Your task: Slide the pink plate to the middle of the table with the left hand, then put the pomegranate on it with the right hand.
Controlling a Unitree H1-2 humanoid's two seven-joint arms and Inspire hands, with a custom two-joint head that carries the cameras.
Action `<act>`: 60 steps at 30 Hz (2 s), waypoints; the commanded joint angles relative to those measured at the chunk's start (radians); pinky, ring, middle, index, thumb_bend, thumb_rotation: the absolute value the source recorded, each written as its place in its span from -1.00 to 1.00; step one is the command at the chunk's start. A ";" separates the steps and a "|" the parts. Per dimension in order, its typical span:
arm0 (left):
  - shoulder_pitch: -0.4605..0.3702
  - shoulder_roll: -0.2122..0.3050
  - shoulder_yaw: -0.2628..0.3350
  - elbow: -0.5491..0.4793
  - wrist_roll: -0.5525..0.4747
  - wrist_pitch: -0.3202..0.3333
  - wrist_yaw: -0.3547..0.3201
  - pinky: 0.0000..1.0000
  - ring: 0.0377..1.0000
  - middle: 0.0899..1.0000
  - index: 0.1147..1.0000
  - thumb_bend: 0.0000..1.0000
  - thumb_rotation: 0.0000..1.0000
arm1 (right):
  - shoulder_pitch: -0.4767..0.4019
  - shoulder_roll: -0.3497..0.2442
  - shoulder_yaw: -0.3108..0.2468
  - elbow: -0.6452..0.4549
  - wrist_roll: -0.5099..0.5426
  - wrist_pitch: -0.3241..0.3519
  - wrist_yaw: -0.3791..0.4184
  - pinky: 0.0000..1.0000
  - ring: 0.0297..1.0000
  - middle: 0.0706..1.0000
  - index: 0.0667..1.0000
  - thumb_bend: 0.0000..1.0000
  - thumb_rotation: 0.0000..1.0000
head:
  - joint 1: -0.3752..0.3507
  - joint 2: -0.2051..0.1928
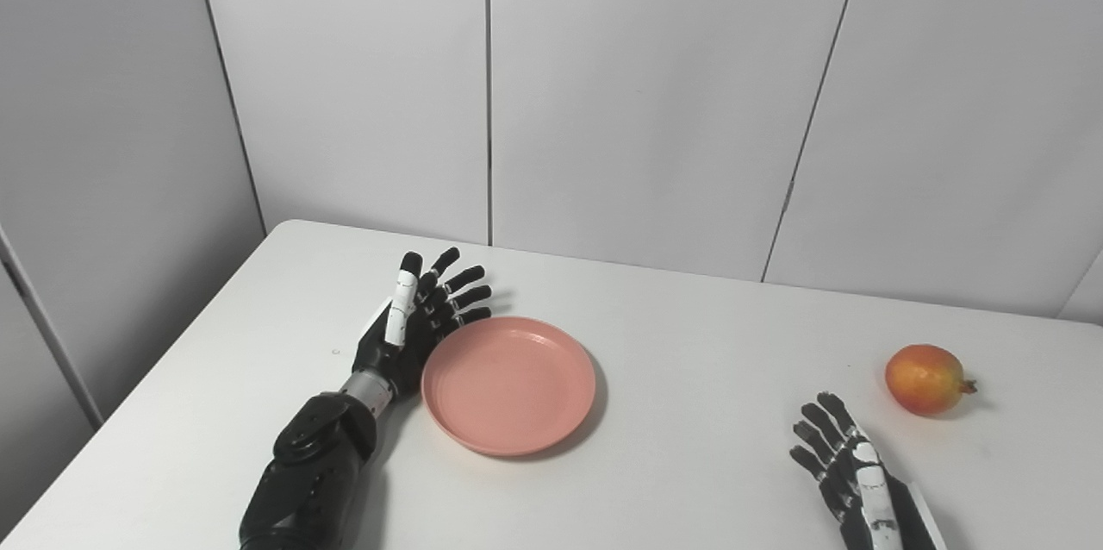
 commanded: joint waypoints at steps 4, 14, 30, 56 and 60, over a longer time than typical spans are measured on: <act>-0.022 -0.021 -0.020 0.009 0.020 0.021 0.016 0.43 0.60 0.62 0.85 0.94 0.74 | 0.007 0.014 0.008 -0.016 0.002 0.026 -0.001 0.81 0.83 0.82 0.85 0.69 0.84 | -0.005 0.004; -0.032 -0.054 -0.038 0.048 0.040 0.026 0.023 0.42 0.61 0.64 0.84 0.97 0.72 | 0.006 0.025 0.016 -0.017 -0.004 0.033 -0.002 0.81 0.81 0.81 0.84 0.71 0.82 | -0.020 0.004; -0.058 -0.150 -0.010 0.202 0.047 -0.104 0.134 0.39 0.60 0.67 0.90 0.95 0.68 | 0.004 0.051 0.035 -0.032 -0.035 0.046 -0.025 0.73 0.72 0.73 0.78 0.82 0.74 | -0.063 0.016; 0.003 -0.234 -0.047 0.125 0.084 -0.089 0.172 0.43 0.65 0.73 0.90 0.91 0.65 | -0.008 0.066 0.046 -0.026 -0.062 0.039 -0.036 0.71 0.73 0.74 0.79 0.78 0.73 | -0.090 0.028; 0.005 -0.243 -0.058 0.119 0.086 -0.082 0.169 0.40 0.63 0.71 0.89 0.95 0.64 | -0.008 0.067 0.048 -0.031 -0.062 0.045 -0.038 0.72 0.74 0.75 0.79 0.78 0.73 | -0.095 0.030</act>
